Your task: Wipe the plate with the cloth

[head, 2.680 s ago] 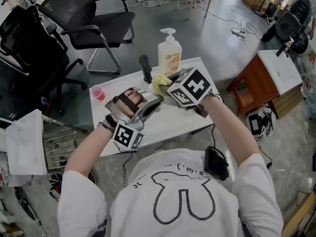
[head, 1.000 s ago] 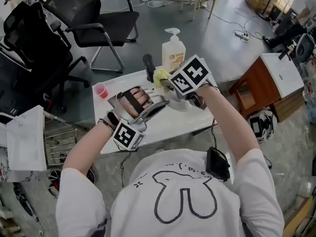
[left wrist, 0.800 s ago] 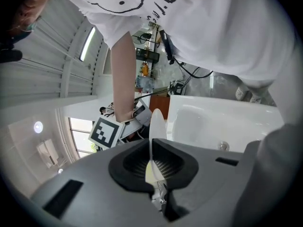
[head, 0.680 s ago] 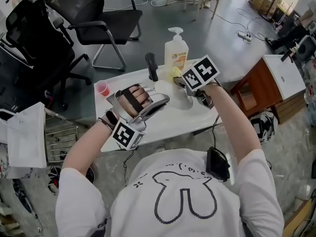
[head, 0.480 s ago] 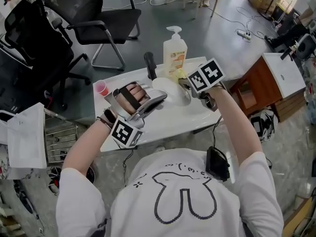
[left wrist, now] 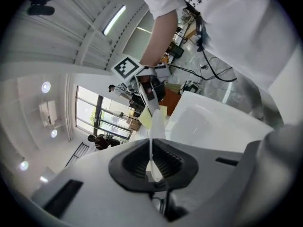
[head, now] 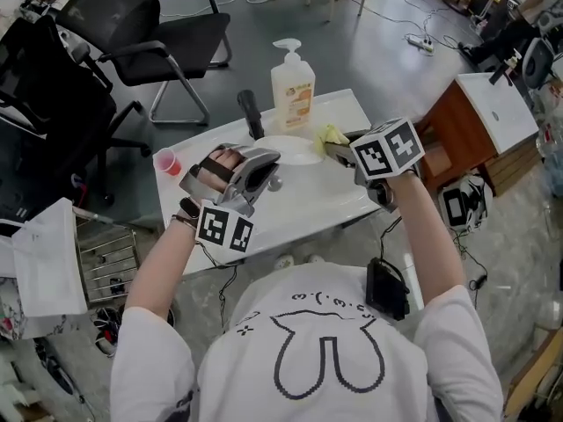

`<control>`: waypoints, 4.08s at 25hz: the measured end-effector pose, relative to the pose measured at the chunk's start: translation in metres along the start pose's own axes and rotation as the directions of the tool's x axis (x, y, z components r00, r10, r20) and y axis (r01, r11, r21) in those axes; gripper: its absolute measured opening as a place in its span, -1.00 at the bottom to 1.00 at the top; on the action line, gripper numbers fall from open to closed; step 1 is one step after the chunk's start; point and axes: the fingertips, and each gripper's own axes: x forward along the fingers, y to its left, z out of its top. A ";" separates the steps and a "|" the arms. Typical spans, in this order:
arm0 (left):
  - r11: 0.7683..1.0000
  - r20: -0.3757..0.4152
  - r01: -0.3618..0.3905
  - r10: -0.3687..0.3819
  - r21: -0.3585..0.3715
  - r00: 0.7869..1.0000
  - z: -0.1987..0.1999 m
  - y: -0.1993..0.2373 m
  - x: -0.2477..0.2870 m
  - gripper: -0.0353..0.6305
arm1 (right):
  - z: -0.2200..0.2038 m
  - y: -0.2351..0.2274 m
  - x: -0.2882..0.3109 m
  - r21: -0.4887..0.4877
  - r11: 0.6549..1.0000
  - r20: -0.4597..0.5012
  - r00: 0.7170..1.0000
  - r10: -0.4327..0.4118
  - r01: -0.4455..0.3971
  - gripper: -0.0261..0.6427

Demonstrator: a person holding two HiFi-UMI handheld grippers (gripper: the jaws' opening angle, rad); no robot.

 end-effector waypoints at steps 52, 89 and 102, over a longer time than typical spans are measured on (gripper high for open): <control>-0.225 0.060 0.017 -0.188 -0.974 0.980 -0.087 -0.158 0.103 -0.83 | -0.112 -0.070 0.037 0.375 0.889 0.087 0.945 -0.316 0.263 -0.78; -0.362 -0.111 -0.401 -0.610 -0.842 0.785 -0.135 -0.276 0.171 -0.61 | -0.123 -0.088 0.055 0.419 0.877 0.091 0.951 -0.296 0.233 -0.78; -0.315 -0.178 -0.424 -0.585 -0.849 0.791 -0.133 -0.253 0.165 -0.35 | -0.113 -0.086 0.033 0.410 0.889 0.153 0.945 -0.289 0.205 -0.78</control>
